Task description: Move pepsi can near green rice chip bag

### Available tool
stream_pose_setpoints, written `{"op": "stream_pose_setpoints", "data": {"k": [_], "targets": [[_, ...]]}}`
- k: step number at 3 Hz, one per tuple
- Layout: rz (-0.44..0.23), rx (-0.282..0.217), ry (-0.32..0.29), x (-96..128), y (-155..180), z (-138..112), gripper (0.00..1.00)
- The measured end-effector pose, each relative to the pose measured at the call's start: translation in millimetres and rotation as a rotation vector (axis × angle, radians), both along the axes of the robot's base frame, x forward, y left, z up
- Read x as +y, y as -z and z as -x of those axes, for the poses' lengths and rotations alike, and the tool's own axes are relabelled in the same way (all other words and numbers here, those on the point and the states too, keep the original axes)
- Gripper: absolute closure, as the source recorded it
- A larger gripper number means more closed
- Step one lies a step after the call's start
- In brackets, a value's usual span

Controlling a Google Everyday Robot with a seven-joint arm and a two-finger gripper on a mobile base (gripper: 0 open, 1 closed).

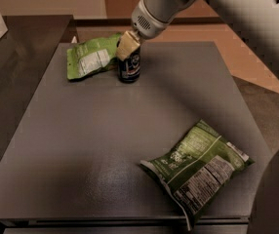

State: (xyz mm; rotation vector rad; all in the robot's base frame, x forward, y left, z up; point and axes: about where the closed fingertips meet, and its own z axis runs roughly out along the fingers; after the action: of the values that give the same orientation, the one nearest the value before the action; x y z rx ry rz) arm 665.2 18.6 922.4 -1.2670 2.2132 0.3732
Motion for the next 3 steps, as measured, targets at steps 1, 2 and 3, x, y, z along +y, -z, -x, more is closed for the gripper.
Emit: {"op": "stream_pose_setpoints", "data": {"k": [1,2,3], "targets": [[0.007,0.006,0.006,0.5,7.2,-2.0,0.36],[0.007,0.009,0.003,2.2,8.6,-1.8,0.13],[0.008,0.011,0.001,3.7,10.2,-1.6,0.00]]}}
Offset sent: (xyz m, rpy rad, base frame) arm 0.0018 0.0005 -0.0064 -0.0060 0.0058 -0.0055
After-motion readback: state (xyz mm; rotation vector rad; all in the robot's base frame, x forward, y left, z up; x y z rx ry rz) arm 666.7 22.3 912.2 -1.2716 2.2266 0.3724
